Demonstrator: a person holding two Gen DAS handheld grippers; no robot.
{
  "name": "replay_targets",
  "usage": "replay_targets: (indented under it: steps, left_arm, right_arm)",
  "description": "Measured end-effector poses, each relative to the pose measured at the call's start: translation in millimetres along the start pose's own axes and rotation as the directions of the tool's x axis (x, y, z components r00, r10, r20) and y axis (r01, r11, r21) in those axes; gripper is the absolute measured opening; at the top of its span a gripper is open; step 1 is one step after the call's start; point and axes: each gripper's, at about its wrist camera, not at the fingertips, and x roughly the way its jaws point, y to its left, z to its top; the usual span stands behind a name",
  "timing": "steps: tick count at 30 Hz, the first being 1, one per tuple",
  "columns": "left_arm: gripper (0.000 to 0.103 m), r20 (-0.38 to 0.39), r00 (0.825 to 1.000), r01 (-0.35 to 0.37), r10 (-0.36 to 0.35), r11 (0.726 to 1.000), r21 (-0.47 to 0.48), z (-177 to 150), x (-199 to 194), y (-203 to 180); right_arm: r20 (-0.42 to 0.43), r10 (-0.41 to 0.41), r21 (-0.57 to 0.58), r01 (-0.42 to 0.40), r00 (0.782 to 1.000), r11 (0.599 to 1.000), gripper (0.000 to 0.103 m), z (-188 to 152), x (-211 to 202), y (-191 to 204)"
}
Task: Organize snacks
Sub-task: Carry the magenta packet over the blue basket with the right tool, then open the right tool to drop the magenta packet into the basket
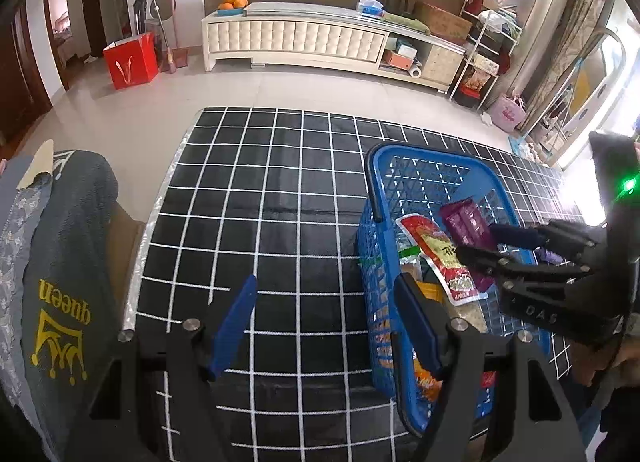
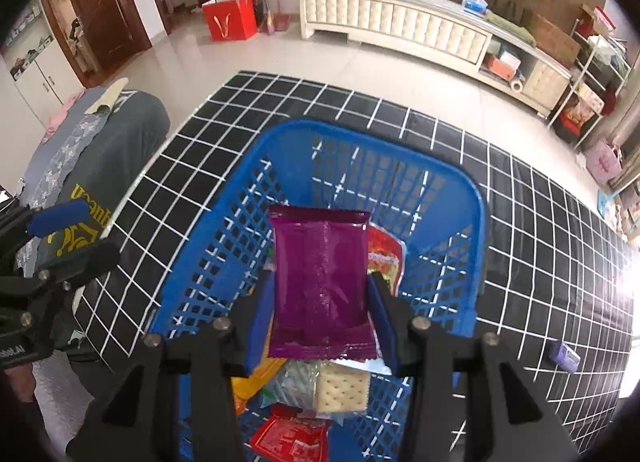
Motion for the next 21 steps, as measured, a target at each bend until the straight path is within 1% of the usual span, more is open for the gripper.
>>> replay_targets:
  steps: [5, 9, 13, 16, 17, 19, 20, 21]
  left_arm:
    - [0.069, -0.014, 1.000, 0.008, -0.008, 1.000, -0.009, 2, 13, -3]
    - [0.069, -0.015, 1.000, -0.015, 0.015, 1.000, -0.005, 2, 17, -5]
    - [0.069, -0.020, 1.000, -0.021, 0.021, 1.000, -0.005, 1, 17, -5]
    - [0.069, -0.021, 0.999, -0.043, 0.043, 0.999, 0.000, -1, 15, -4]
    - [0.069, -0.019, 0.998, -0.052, 0.052, 0.999, 0.003, -1, 14, -5]
    - [0.069, -0.022, 0.997, -0.068, 0.068, 0.998, 0.001, -2, 11, -6]
    - [0.069, -0.021, 0.997, -0.071, 0.071, 0.997, -0.001, -2, 8, -6]
    - [0.069, -0.018, 0.997, -0.077, 0.077, 0.997, -0.001, -2, 6, -8]
  right_arm:
    - [-0.039, 0.004, 0.000, -0.004, 0.999, 1.000, 0.051, 1, 16, -2]
    - [-0.062, 0.001, -0.016, -0.002, 0.998, 1.000, 0.051, 0, 26, 0]
    - [-0.071, 0.033, -0.021, -0.035, 0.997, 0.999, 0.051, -1, 28, 2]
    - [-0.072, 0.048, -0.032, -0.051, 0.996, 0.998, 0.052, -2, 29, 6]
    - [-0.074, 0.050, -0.033, -0.052, 0.996, 0.998, 0.054, -2, 30, 7]
    - [-0.077, 0.038, -0.035, -0.041, 0.996, 0.999, 0.067, -3, 29, 9]
    - [-0.070, 0.027, -0.040, -0.029, 0.997, 0.999, 0.079, -5, 28, 10]
    - [-0.054, 0.018, -0.048, -0.021, 0.998, 0.999, 0.084, -7, 23, 10]
